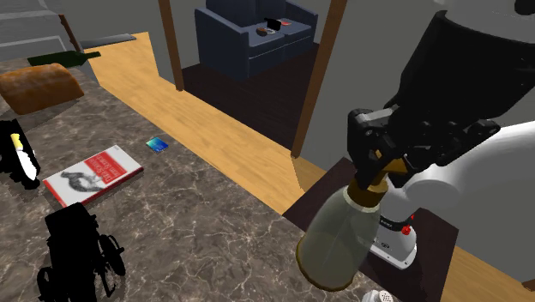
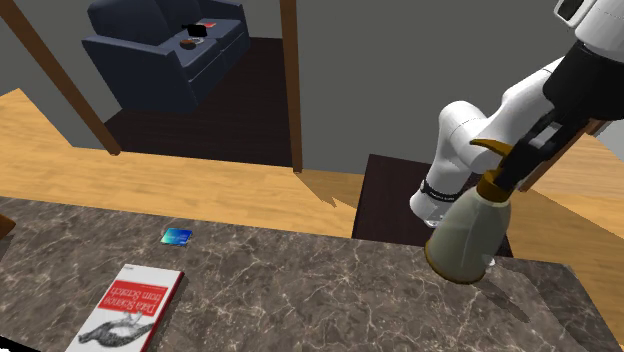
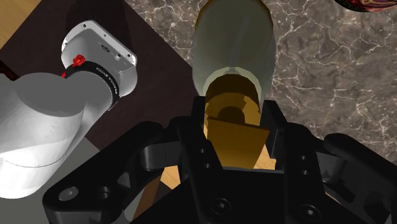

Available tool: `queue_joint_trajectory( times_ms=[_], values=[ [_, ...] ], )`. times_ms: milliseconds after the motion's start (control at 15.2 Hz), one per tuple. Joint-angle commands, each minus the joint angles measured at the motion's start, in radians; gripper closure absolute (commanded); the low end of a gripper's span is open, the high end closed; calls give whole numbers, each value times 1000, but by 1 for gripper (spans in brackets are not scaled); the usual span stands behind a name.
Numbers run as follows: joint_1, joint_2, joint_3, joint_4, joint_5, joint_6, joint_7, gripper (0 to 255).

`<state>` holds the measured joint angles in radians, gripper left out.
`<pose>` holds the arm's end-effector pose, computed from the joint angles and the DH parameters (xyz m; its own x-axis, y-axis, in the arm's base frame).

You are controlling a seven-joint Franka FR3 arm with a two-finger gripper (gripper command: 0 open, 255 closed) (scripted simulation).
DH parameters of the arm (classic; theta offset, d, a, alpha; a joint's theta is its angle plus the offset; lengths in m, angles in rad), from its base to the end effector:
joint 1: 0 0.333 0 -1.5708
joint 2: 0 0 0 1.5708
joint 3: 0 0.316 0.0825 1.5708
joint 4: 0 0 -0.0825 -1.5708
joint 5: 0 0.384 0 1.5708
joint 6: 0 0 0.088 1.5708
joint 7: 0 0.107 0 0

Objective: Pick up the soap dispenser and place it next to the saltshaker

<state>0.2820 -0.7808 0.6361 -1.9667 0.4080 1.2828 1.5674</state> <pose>0.0718 0.3559 0.6616 0.7685 -0.6388 0.0370 -0.6398 -0.7676 0.0368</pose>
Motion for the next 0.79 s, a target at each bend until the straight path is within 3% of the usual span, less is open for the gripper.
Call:
queue_joint_trajectory(
  times_ms=[0,726],
  values=[
    [5,-13,4,-33,6,22,-4,255],
    [31,-76,37,-212,47,141,-24,255]
  ],
)
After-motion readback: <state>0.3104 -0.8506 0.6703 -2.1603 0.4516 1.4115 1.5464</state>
